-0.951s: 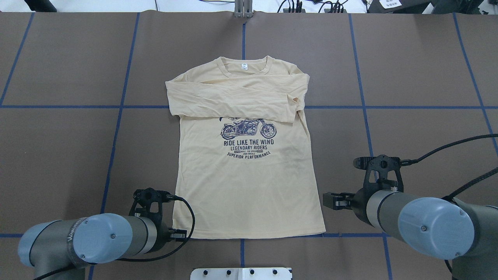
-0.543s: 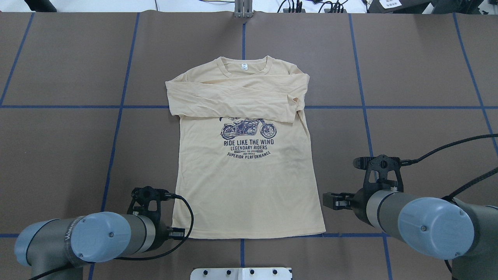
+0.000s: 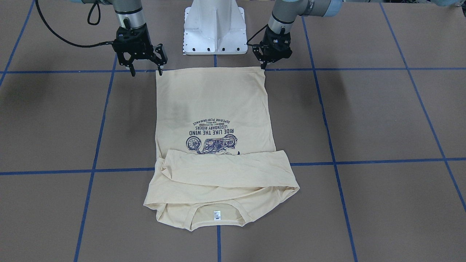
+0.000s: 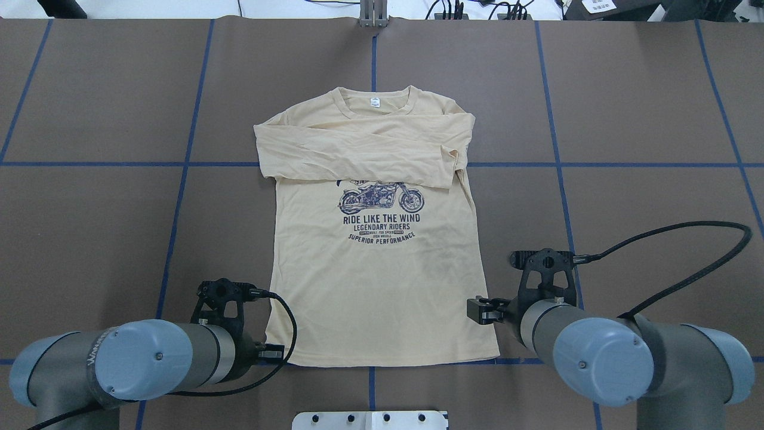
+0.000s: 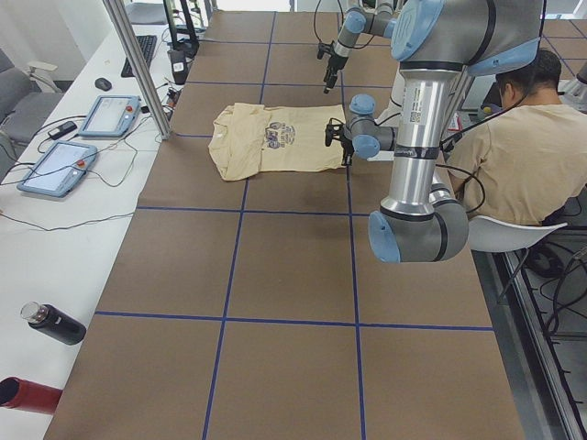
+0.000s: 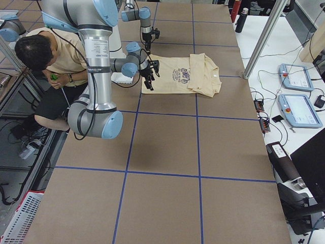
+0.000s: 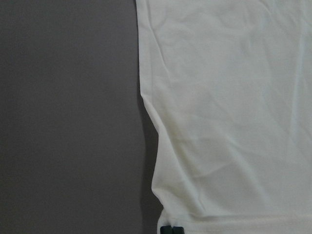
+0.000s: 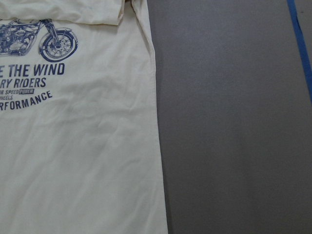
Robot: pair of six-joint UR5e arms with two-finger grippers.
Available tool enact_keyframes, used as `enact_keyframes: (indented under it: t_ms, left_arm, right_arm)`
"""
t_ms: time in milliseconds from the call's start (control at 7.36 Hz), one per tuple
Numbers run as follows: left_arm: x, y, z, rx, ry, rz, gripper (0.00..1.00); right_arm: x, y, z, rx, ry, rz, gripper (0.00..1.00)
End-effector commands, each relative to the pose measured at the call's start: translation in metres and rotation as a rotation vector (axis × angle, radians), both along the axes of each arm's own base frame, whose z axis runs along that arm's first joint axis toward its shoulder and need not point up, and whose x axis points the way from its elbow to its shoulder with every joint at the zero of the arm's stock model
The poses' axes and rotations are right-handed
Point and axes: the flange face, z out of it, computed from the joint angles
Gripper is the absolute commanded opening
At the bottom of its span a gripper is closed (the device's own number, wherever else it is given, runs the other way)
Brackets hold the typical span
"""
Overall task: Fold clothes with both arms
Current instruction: 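Grasp the hem corners nearest the robot with both grippers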
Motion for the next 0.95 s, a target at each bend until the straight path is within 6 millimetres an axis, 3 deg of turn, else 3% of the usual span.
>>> enact_keyframes:
  t_ms: [0, 272, 543, 815]
  left_arm:
    - [-0.003, 0.000, -0.005, 0.000, 0.007, 0.001, 0.00]
    - [-0.004, 0.001, -0.006, -0.001, 0.009, 0.000, 0.00]
    - [-0.004, 0.001, -0.006, -0.001, 0.009, 0.000, 0.00]
    - [-0.004, 0.001, -0.005, -0.001, 0.008, 0.000, 0.00]
  right_arm:
    - [-0.033, 0.028, 0.009, 0.024, 0.016, 0.026, 0.81]
    - [-0.041, 0.048, 0.012, 0.022, 0.012, 0.028, 0.61]
    - [-0.046, 0.058, 0.016, 0.025, 0.017, 0.021, 0.51]
    - [-0.041, 0.066, 0.037, 0.041, 0.058, 0.020, 0.47]
